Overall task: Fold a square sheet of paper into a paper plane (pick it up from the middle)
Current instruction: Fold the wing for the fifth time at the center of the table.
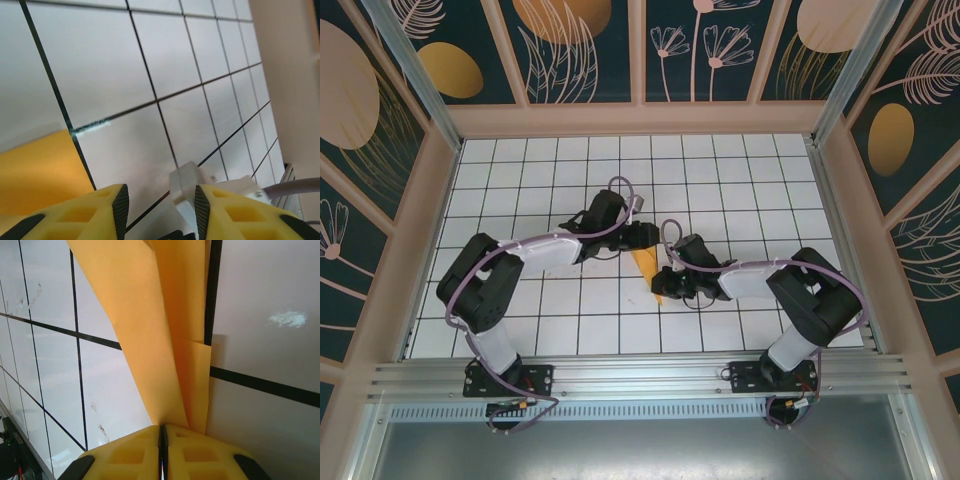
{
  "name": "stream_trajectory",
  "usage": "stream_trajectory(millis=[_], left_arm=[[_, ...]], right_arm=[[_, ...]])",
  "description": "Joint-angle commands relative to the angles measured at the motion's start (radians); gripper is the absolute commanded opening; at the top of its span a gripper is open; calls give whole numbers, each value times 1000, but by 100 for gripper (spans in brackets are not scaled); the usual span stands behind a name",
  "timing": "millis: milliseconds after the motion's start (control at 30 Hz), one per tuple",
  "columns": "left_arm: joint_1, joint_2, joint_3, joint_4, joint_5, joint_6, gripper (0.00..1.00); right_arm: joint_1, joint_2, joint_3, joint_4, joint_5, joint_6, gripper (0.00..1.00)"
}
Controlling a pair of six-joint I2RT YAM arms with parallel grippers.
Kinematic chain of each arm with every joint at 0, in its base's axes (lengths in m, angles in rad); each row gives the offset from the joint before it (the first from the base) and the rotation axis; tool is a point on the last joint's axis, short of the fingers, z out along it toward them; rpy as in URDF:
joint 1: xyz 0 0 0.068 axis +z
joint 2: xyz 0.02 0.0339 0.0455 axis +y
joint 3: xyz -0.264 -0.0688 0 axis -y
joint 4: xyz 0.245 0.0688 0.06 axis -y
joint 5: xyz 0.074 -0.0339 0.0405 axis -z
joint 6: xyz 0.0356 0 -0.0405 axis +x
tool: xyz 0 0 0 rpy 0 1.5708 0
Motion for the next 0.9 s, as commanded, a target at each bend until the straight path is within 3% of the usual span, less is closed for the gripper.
stream_trajectory(millis=[0, 400, 867], left_arm=[[11, -73, -88, 32, -24, -13, 42], [10, -8, -251, 303, 115, -119, 36], [19, 135, -199, 276, 7, -82, 35]], right_arm=[[-4, 60, -15, -112, 29, 0, 13], [-2, 70, -4, -121, 32, 3, 13], [0, 66, 2, -141, 31, 0, 12]])
